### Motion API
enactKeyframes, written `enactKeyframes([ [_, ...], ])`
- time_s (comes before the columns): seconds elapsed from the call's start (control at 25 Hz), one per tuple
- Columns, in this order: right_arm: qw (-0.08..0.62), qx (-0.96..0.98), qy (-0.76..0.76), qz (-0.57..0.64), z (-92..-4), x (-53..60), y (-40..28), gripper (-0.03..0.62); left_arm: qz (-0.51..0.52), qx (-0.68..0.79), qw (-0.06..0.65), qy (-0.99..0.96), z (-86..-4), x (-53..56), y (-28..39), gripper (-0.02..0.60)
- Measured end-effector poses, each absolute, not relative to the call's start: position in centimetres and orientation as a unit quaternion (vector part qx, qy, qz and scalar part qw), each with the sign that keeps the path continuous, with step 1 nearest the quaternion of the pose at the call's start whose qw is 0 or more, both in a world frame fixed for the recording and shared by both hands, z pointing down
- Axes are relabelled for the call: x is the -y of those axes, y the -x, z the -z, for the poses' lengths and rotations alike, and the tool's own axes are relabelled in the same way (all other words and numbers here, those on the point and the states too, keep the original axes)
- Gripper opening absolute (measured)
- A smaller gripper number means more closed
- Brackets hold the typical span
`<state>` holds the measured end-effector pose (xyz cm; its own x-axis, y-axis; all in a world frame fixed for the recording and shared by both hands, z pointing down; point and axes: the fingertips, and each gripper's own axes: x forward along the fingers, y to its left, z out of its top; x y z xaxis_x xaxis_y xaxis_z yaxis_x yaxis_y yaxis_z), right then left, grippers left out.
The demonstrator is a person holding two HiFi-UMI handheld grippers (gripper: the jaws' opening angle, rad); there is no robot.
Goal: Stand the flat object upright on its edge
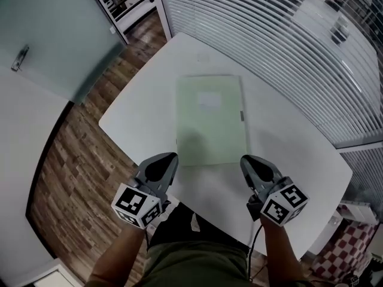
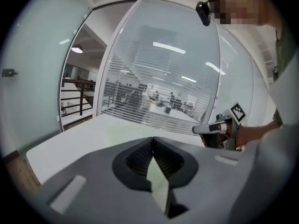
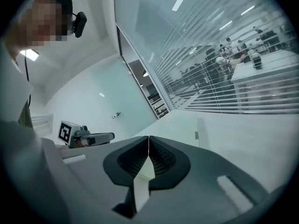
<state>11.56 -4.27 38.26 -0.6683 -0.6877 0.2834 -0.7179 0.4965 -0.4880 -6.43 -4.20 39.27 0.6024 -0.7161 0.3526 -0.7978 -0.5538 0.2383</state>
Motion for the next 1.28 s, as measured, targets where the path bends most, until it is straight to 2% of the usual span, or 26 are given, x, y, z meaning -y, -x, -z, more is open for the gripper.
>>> enactKeyframes([
  [0.72, 0.089, 0.835, -0.454, -0.298, -43.8, 12.5, -12.5, 0.021, -0.155, 0.403, 0.205, -0.878, -45.2, 12.3, 8.0, 0.003],
  [0.84, 0.097, 0.831, -0.458, -0.300, -44.6, 13.5, -12.4, 0.052, -0.155, 0.396, 0.215, -0.879, -45.9, 12.9, 7.9, 0.005],
  [1.12, 0.116, 0.822, -0.470, -0.300, -46.0, 15.0, -13.0, 0.117, -0.155, 0.395, 0.224, -0.877, -46.8, 14.3, 8.2, 0.054],
  [1.28, 0.130, 0.821, -0.467, -0.302, -47.0, 15.4, -13.1, 0.186, -0.156, 0.395, 0.233, -0.875, -47.6, 14.6, 8.3, 0.074],
])
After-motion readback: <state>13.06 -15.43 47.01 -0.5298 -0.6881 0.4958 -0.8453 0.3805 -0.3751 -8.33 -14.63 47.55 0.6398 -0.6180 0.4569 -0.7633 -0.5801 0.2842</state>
